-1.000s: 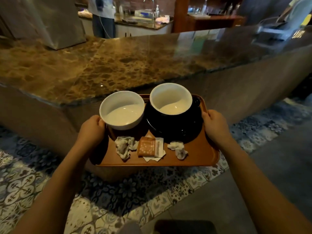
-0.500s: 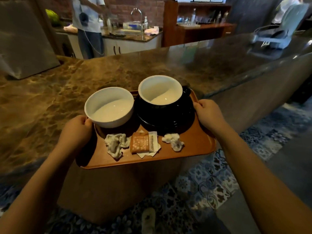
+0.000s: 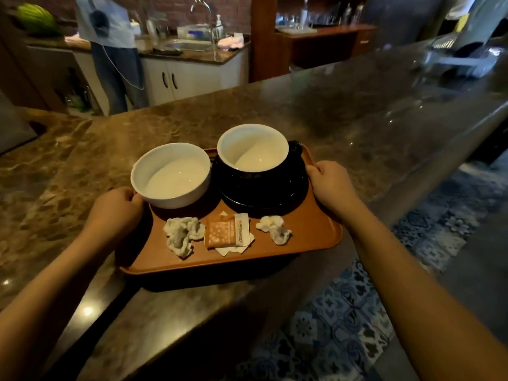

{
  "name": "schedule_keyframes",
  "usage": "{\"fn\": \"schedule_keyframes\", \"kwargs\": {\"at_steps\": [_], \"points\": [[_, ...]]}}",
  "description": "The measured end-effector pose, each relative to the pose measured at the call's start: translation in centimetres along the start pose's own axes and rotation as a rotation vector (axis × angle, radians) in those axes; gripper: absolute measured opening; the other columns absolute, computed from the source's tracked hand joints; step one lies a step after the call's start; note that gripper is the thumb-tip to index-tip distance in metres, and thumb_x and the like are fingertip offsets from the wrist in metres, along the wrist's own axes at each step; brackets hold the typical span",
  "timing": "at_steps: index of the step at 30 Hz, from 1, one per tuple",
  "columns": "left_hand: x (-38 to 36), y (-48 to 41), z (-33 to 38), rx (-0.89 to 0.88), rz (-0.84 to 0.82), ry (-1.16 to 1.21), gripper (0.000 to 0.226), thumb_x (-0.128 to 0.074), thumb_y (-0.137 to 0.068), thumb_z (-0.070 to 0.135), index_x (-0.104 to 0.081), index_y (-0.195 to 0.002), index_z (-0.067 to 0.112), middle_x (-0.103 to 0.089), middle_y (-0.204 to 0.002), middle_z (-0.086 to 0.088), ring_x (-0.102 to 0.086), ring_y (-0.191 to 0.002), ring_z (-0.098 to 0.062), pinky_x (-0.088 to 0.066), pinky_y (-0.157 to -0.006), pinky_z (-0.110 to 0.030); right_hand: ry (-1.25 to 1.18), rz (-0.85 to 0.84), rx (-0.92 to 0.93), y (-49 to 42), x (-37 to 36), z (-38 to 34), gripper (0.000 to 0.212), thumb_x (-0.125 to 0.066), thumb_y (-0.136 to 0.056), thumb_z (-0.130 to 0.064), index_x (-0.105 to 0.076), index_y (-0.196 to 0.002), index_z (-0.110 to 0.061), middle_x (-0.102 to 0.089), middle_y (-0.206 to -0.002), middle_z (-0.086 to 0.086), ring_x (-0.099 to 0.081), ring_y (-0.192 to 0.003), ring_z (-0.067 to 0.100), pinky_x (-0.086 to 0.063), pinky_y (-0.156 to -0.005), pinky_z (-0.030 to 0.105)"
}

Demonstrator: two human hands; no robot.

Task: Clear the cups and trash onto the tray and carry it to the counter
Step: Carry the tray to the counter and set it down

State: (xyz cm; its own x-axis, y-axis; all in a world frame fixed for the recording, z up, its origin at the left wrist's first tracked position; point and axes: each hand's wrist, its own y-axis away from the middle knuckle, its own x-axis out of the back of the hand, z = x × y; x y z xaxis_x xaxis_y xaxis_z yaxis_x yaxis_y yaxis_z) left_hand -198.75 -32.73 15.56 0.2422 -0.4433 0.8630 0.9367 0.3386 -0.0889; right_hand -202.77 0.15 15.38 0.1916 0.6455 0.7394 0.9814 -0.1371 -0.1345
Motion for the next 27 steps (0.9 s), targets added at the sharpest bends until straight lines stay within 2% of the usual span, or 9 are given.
{"fn": "schedule_keyframes", "kwargs": {"at_steps": [3, 7, 11, 13, 17, 20, 23, 27], "points": [[-1.4, -3.0, 0.6, 0.006, -0.047, -0.014, 0.034, -0.040, -0.092, 0.018, -0.063, -0.082, -0.005, -0.060, -0.077, -0.024, -0.054, -0.073, -0.036, -0.042, -0.066, -0.038, 0.016, -0.012, -0.039, -2.8, -0.7, 0.3, 0.043, -0.040, -0.096, -0.020, -0.033, -0.053, -0.019, -0.037, -0.056, -0.001, -0.036, -0.050, 0.012, -0.021, -0.044, 0.027], [-2.8, -6.4, 1.4, 0.012, -0.078, -0.028, 0.033, -0.041, -0.092, 0.019, -0.060, -0.074, -0.002, -0.053, -0.062, -0.015, -0.050, -0.061, -0.030, -0.040, -0.061, -0.035, 0.082, 0.004, -0.061, -6.2, -1.3, 0.8, 0.041, -0.039, -0.096, -0.023, -0.036, -0.055, -0.021, -0.042, -0.060, -0.001, -0.041, -0.056, 0.015, -0.025, -0.045, 0.027], [-3.8, -9.4, 2.3, 0.005, -0.093, -0.060, 0.035, -0.042, -0.091, 0.020, -0.054, -0.060, 0.008, -0.052, -0.057, -0.011, -0.049, -0.053, -0.023, -0.035, -0.047, -0.027, 0.206, 0.036, -0.054, -8.9, -1.8, 1.4, 0.038, -0.036, -0.096, -0.026, -0.038, -0.058, -0.021, -0.045, -0.063, -0.001, -0.048, -0.065, 0.021, -0.034, -0.054, 0.028], [-4.4, -10.6, 2.9, -0.013, -0.106, -0.107, 0.036, -0.041, -0.092, 0.020, -0.052, -0.059, 0.011, -0.052, -0.056, -0.010, -0.050, -0.051, -0.022, -0.032, -0.043, -0.024, 0.286, 0.034, -0.042, -9.7, -2.0, 1.9, 0.035, -0.036, -0.097, -0.028, -0.046, -0.065, -0.016, -0.050, -0.066, 0.001, -0.053, -0.067, 0.023, -0.039, -0.059, 0.031], [-5.7, -12.5, 4.0, -0.077, -0.139, -0.207, 0.039, -0.038, -0.093, 0.022, -0.051, -0.059, 0.010, -0.047, -0.053, -0.008, -0.049, -0.045, -0.020, -0.030, -0.038, -0.023, 0.380, 0.046, -0.031, -10.8, -2.2, 3.2, 0.034, -0.035, -0.097, -0.028, -0.058, -0.084, -0.007, -0.054, -0.073, 0.006, -0.054, -0.068, 0.023, -0.040, -0.060, 0.031], [-6.6, -13.0, 4.3, -0.099, -0.161, -0.242, 0.037, -0.036, -0.093, 0.022, -0.054, -0.063, 0.009, -0.050, -0.055, -0.008, -0.051, -0.048, -0.022, -0.036, -0.041, -0.025, 0.456, 0.085, -0.002, -11.3, -2.4, 4.1, 0.035, -0.034, -0.097, -0.028, -0.058, -0.084, -0.005, -0.051, -0.071, 0.005, -0.050, -0.065, 0.024, -0.037, -0.058, 0.030], [-7.1, -13.2, 4.3, -0.157, -0.135, -0.280, 0.039, -0.036, -0.093, 0.021, -0.050, -0.059, 0.008, -0.048, -0.055, -0.009, -0.044, -0.049, -0.023, -0.033, -0.047, -0.029, 0.525, 0.102, 0.019, -11.5, -2.9, 4.7, 0.036, -0.034, -0.098, -0.029, -0.058, -0.084, -0.005, -0.049, -0.070, 0.005, -0.048, -0.061, 0.024, -0.032, -0.055, 0.029], [-7.3, -13.5, 4.4, -0.151, -0.133, -0.346, 0.038, -0.037, -0.093, 0.024, -0.054, -0.064, 0.005, -0.044, -0.053, -0.006, -0.042, -0.049, -0.020, -0.033, -0.049, -0.029, 0.525, 0.105, 0.032, -12.1, -3.0, 5.1, 0.038, -0.034, -0.097, -0.029, -0.057, -0.079, -0.005, -0.049, -0.068, 0.005, -0.046, -0.061, 0.024, -0.034, -0.055, 0.030]]}}
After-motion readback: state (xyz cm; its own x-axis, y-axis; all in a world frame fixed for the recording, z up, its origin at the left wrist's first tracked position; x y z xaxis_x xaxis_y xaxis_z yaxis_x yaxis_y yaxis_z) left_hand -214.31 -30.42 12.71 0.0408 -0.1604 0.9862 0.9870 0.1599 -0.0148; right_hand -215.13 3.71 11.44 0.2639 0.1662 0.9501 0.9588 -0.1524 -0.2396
